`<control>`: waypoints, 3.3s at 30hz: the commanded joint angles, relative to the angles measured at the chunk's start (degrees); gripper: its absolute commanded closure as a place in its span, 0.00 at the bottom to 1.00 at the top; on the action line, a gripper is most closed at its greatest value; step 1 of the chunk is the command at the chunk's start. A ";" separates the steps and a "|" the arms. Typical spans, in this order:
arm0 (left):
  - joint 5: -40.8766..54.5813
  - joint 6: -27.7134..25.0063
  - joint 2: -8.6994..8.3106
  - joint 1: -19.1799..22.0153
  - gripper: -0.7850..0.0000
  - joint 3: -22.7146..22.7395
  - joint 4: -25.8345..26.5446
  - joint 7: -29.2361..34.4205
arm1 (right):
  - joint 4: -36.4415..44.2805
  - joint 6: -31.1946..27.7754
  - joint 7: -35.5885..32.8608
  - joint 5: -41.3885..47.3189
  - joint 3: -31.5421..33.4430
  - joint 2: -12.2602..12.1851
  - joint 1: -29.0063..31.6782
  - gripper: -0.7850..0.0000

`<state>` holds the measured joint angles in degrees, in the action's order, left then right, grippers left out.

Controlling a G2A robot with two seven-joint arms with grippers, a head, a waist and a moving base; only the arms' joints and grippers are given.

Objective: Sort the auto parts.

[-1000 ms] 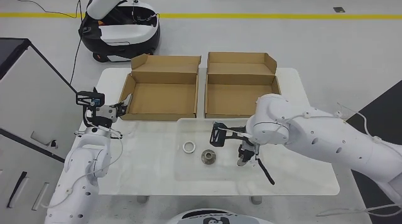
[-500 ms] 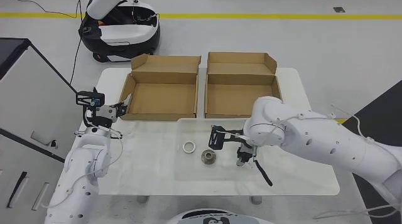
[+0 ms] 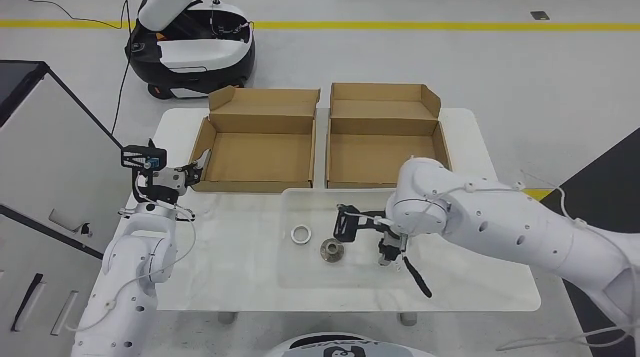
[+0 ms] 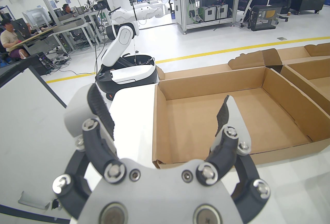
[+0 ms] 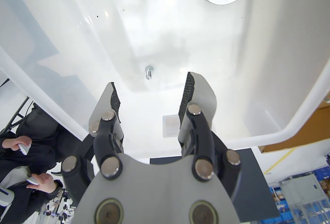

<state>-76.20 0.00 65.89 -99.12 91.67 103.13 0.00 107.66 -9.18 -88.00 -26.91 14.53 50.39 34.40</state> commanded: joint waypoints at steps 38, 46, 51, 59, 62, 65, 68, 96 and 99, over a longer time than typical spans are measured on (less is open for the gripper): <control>0.00 0.00 0.00 0.00 0.00 0.00 0.00 0.00 | -5.77 -1.21 0.00 2.13 -4.79 2.79 -0.98 0.53; 0.00 0.00 0.00 0.00 0.00 0.00 0.00 0.00 | -6.71 -1.21 0.00 1.85 -4.79 3.42 -0.74 0.53; 0.00 0.00 0.00 0.00 0.00 0.00 0.00 0.00 | -7.18 -0.94 0.00 1.45 -4.79 3.56 -0.61 0.54; 0.00 0.00 0.00 0.00 0.00 0.00 0.00 0.00 | -7.63 -0.52 0.00 0.85 -4.79 3.70 -0.60 0.58; 0.00 0.00 0.00 0.00 0.00 0.00 0.00 0.00 | -7.74 -0.41 0.00 0.74 -4.79 3.71 -0.62 0.59; 0.00 0.00 0.00 0.00 0.00 0.00 0.00 0.00 | -7.95 -0.51 0.00 0.69 -4.79 3.74 -0.51 0.60; 0.00 0.00 0.00 0.00 0.00 0.00 0.00 0.00 | -8.06 -0.54 0.00 0.69 -4.79 3.78 -0.45 0.62; 0.00 0.00 0.00 0.00 0.00 0.00 0.00 0.00 | -4.09 2.46 0.00 2.47 -3.17 2.74 -2.62 1.00; 0.00 0.00 0.00 0.00 0.00 0.00 0.00 0.00 | -2.89 3.19 0.00 3.48 -1.78 2.13 -2.98 1.00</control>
<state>-76.20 0.00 65.89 -99.12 91.67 103.13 0.00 104.43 -6.18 -88.00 -23.78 12.28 52.72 31.48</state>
